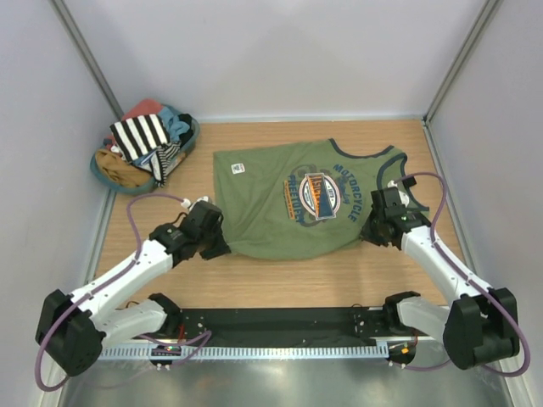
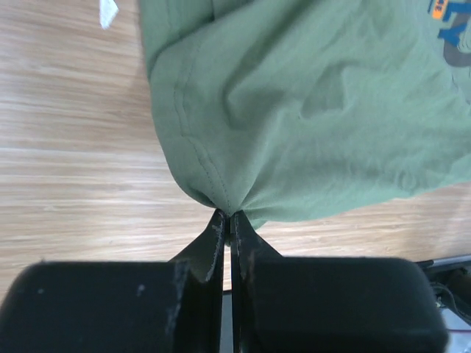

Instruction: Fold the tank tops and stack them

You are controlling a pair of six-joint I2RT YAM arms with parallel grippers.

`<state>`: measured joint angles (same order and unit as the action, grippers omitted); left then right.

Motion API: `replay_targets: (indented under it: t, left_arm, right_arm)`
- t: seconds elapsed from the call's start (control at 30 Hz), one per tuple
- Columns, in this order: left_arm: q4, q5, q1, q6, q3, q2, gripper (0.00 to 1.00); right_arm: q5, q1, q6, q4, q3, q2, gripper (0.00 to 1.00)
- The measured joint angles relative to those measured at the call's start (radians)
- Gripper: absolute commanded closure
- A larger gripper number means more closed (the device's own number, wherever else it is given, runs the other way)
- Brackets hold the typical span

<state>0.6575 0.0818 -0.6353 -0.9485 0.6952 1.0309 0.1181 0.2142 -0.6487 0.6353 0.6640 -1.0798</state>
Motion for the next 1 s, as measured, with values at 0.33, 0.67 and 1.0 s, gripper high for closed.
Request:
replay_targets:
  t: [0.33,0.67,1.0]
  left_arm:
    - [-0.013,-0.062,0.194,0.105,0.138,0.142,1.00]
    - [-0.097,-0.113,0.319,0.151,0.233,0.349,1.00]
    - [-0.145,-0.121,0.369,0.172,0.307,0.517,1.00]
  right_arm:
    - [0.042,0.000,0.038,-0.011,0.257,-0.259,0.94]
    - [0.064,0.000,0.064,-0.027,0.477,-0.528,0.94]
    - [0.082,0.000,0.072,-0.013,0.647,-0.704,0.94]
